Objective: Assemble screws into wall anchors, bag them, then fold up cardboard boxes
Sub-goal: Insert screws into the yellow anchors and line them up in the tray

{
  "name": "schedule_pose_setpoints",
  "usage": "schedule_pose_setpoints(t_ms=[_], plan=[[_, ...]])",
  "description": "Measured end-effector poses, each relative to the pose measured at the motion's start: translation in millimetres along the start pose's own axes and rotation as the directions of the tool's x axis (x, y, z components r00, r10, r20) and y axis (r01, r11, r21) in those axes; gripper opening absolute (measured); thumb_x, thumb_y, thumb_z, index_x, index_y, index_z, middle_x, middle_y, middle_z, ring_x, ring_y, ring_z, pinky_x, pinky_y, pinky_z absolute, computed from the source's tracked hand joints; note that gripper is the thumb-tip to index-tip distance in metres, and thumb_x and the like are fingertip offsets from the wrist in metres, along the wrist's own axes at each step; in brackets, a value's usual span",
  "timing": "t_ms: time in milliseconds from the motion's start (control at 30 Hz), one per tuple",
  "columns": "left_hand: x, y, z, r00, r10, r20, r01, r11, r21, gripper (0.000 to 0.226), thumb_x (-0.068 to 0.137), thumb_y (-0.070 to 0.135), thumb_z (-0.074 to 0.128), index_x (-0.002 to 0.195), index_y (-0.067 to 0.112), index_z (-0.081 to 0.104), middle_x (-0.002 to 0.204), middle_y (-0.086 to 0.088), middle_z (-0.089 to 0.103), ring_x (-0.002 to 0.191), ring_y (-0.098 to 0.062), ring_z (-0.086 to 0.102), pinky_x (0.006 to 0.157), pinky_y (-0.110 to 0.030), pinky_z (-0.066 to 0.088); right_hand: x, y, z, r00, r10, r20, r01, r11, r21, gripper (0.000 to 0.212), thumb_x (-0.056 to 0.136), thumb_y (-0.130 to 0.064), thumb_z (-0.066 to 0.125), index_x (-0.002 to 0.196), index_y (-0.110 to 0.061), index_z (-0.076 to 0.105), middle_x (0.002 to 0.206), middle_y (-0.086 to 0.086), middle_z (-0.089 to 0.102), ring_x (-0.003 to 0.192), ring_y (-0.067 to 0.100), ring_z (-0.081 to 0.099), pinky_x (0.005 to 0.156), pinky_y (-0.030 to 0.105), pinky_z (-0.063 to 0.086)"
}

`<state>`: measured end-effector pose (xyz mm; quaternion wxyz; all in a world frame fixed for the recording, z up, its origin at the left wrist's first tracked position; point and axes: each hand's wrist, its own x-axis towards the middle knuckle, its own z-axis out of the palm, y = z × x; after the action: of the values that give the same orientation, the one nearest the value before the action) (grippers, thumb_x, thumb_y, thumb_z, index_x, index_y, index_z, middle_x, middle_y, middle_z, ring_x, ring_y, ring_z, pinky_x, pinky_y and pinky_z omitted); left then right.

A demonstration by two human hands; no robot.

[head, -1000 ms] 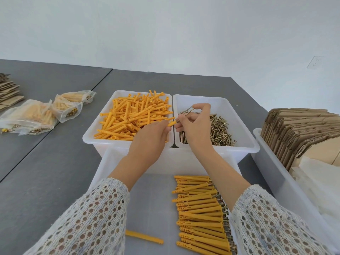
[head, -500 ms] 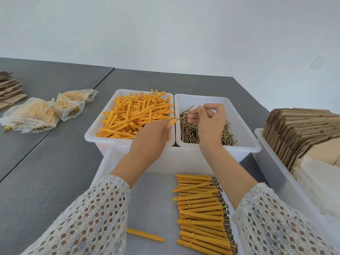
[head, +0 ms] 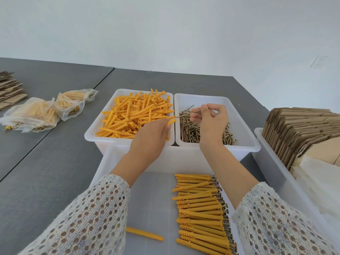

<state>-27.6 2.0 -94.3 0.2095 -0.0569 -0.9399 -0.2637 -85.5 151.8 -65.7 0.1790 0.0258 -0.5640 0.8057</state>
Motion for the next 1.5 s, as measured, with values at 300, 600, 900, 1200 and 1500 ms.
schedule_pose_setpoints(t_ms=[300,600,900,1200,1500], plan=[[0,0,-1,0.998,0.046,-0.038,-0.049,0.997,-0.068,0.02,0.108,0.025,0.038,0.1,0.013,0.053,0.067,0.008,0.049,0.06,-0.016,0.047,0.054,-0.034,0.031,-12,2,11,0.933,0.047,0.357,0.026,0.98,-0.197,0.025,0.103,-0.022,0.05,0.094,-0.001,0.057,0.087,0.013,0.074,0.054,0.021,0.063,0.047,0.03,0.051],[-16,43,-16,0.953,0.281,0.114,-0.26,0.951,-0.168,0.013,0.106,0.029,0.04,0.098,0.02,0.046,0.078,0.004,0.063,0.068,-0.016,0.061,0.062,-0.041,0.05,29,3,-20,0.913,0.387,-0.126,-0.398,0.914,-0.081,0.022,0.098,-0.014,0.035,0.095,-0.008,0.057,0.074,0.006,0.06,0.046,0.015,0.048,0.04,0.02,0.038],[-38,79,21,0.825,0.229,0.518,-0.442,0.832,0.336,0.017,0.102,0.03,0.048,0.099,0.02,0.062,0.095,-0.001,0.064,0.087,-0.027,0.062,0.061,-0.032,0.036,37,3,-26,0.853,0.512,-0.098,-0.517,0.855,-0.042,0.023,0.091,-0.005,0.039,0.083,-0.01,0.059,0.059,0.002,0.058,0.04,0.012,0.048,0.04,0.019,0.04],[-47,83,52,0.832,0.16,0.531,-0.426,0.797,0.429,0.01,0.092,0.013,0.063,0.094,0.023,0.06,0.069,0.005,0.035,0.078,-0.023,0.061,0.047,-0.028,0.014,36,6,-22,0.863,0.504,-0.049,-0.505,0.851,-0.147,0.023,0.091,-0.004,0.038,0.082,-0.01,0.059,0.058,0.002,0.056,0.041,0.012,0.047,0.04,0.018,0.039],[-49,78,58,0.839,0.3,0.454,-0.492,0.774,0.399,0.008,0.095,0.014,0.06,0.094,0.02,0.056,0.072,0.005,0.034,0.062,-0.021,0.044,0.049,-0.03,0.019,38,10,-21,0.867,0.497,-0.02,-0.486,0.838,-0.248,0.026,0.093,-0.005,0.037,0.08,-0.011,0.059,0.056,0.001,0.056,0.038,0.011,0.047,0.04,0.018,0.039]])
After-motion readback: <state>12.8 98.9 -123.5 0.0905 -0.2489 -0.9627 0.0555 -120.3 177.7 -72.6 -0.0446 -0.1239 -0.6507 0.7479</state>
